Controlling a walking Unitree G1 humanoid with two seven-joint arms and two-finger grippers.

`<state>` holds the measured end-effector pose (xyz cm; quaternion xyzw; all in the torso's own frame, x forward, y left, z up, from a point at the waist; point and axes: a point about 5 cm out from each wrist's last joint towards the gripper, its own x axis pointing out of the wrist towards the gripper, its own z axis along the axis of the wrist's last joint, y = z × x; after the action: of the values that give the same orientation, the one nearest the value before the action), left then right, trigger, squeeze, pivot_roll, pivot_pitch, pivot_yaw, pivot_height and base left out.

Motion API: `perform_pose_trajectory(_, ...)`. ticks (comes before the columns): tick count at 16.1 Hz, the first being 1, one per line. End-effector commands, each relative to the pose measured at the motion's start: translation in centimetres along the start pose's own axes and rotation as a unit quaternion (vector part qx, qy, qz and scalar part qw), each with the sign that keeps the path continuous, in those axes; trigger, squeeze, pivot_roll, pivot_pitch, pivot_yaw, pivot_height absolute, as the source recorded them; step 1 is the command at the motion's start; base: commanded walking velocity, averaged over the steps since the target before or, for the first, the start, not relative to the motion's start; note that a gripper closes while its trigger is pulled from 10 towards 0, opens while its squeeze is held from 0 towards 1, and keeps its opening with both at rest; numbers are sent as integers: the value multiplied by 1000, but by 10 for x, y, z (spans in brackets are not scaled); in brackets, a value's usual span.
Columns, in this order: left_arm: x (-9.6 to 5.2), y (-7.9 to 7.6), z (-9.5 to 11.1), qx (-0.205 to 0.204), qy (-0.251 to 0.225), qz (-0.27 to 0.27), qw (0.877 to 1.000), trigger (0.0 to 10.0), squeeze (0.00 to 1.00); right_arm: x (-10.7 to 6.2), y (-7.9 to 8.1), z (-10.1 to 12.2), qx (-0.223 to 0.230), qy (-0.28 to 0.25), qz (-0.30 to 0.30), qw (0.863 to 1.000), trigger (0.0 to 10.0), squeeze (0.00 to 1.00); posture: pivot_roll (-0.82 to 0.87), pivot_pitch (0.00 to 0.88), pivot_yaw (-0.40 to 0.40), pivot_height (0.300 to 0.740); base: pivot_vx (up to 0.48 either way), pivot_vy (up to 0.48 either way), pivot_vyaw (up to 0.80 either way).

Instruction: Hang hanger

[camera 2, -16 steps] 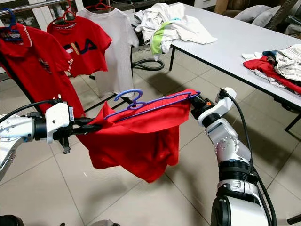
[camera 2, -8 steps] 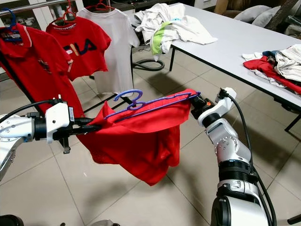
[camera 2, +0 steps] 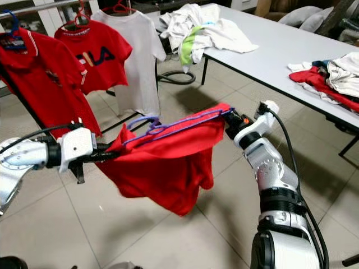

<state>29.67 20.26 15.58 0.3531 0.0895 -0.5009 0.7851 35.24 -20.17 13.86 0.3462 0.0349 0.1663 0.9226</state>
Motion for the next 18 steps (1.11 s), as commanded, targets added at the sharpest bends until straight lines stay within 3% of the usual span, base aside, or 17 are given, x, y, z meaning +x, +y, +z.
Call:
perform_pose_trajectory(1,-24,-3,-38,-42,106,4,993,0,0,-15,-12,54,-34,-94,-35,994,0,0,3,0,25,740,0,0,0)
perform_pose_trajectory(6,-28,-2,-43,-35,121,6,992,0,0,-16,-15,53,-34,-92,-42,994,0,0,3,0,25,740,0,0,0)
perform_pose_trajectory(8,-34,0,-43,-3,102,-7,995,0,0,-19,-22,55,-35,-91,-56,994,0,0,8,0,25,740,0,0,0)
perform_pose_trajectory(10,-36,1,-43,3,107,-13,994,0,0,-19,-22,55,-39,-86,-55,994,0,0,8,0,25,740,0,0,0)
perform_pose_trajectory(12,-37,2,-45,5,122,-16,992,0,0,-18,-21,54,-42,-83,-51,994,0,0,10,0,28,740,0,0,0)
perform_pose_trajectory(14,-43,4,-57,-12,179,-7,984,0,0,-17,-19,55,-44,-84,-49,994,0,0,7,0,34,740,0,0,0)
perform_pose_trajectory(18,-53,2,-71,-45,227,8,973,0,0,-20,-25,68,-49,-103,-68,991,0,0,8,0,36,740,0,0,0)
